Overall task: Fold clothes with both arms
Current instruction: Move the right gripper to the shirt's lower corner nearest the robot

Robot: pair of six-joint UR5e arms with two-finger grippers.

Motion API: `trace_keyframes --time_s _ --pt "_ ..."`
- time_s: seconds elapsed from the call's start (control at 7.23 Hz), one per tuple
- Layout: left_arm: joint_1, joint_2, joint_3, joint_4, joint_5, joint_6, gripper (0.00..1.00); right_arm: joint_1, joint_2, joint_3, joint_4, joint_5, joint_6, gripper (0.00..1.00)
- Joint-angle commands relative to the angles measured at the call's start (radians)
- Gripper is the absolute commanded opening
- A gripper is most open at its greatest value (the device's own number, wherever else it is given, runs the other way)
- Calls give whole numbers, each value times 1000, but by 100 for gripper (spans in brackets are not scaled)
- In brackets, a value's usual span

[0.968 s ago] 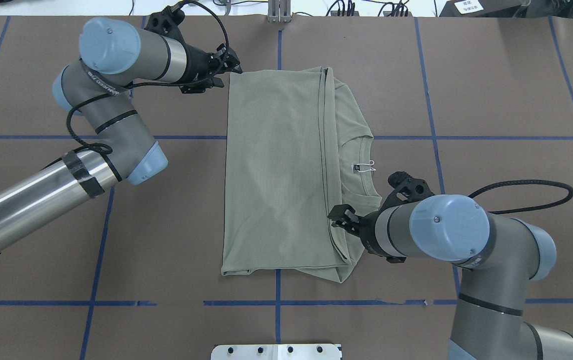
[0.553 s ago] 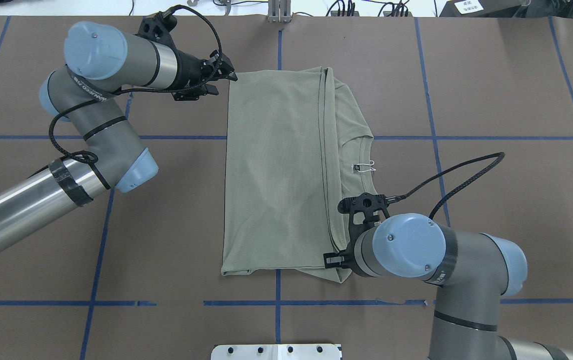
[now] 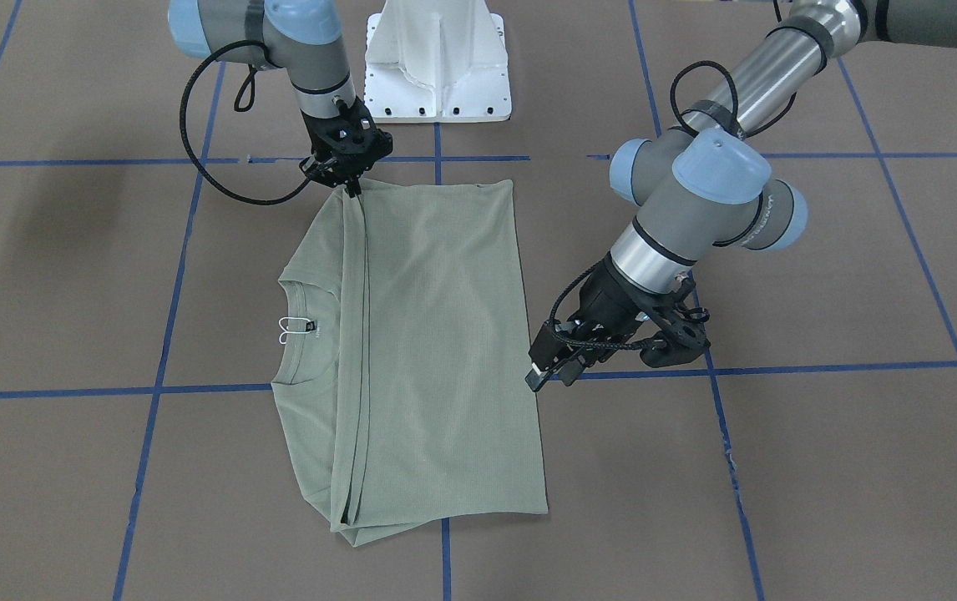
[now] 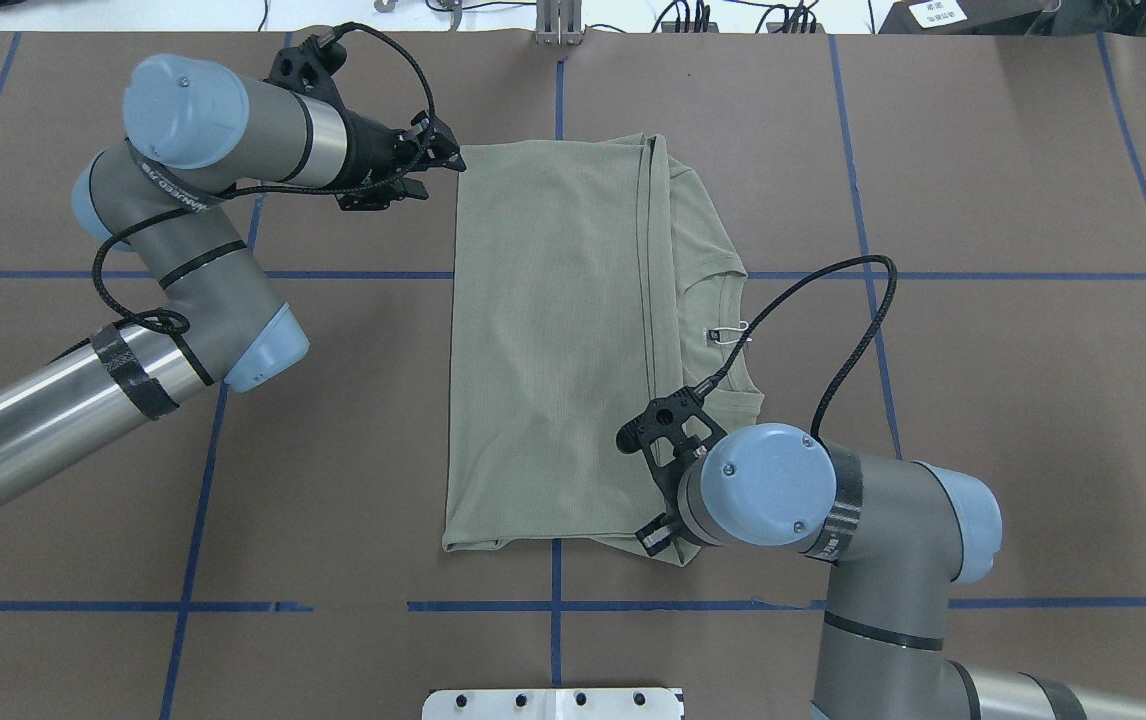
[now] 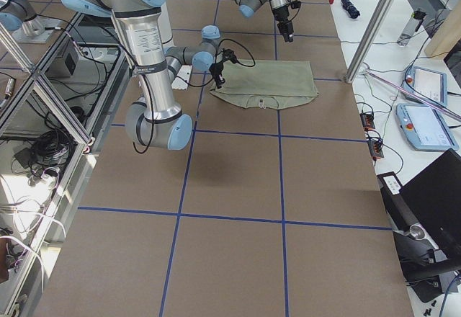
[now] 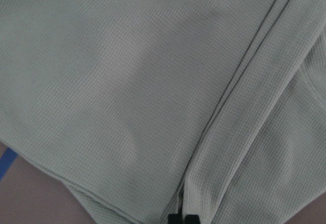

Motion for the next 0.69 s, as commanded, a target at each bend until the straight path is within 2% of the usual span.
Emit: trace_keyframes --time_s 0.0,0.28,0.41,0.55 --pt "0 2 0 0 1 0 63 28 7 -11 -2 7 -51 0" --pt "0 1 0 0 3 0 63 49 -16 2 3 46 -59 0" --pt "0 1 -2 0 3 0 63 49 -60 23 4 45 -45 0" --pt "0 1 -2 0 6 0 63 46 -188 96 14 42 -8 0"
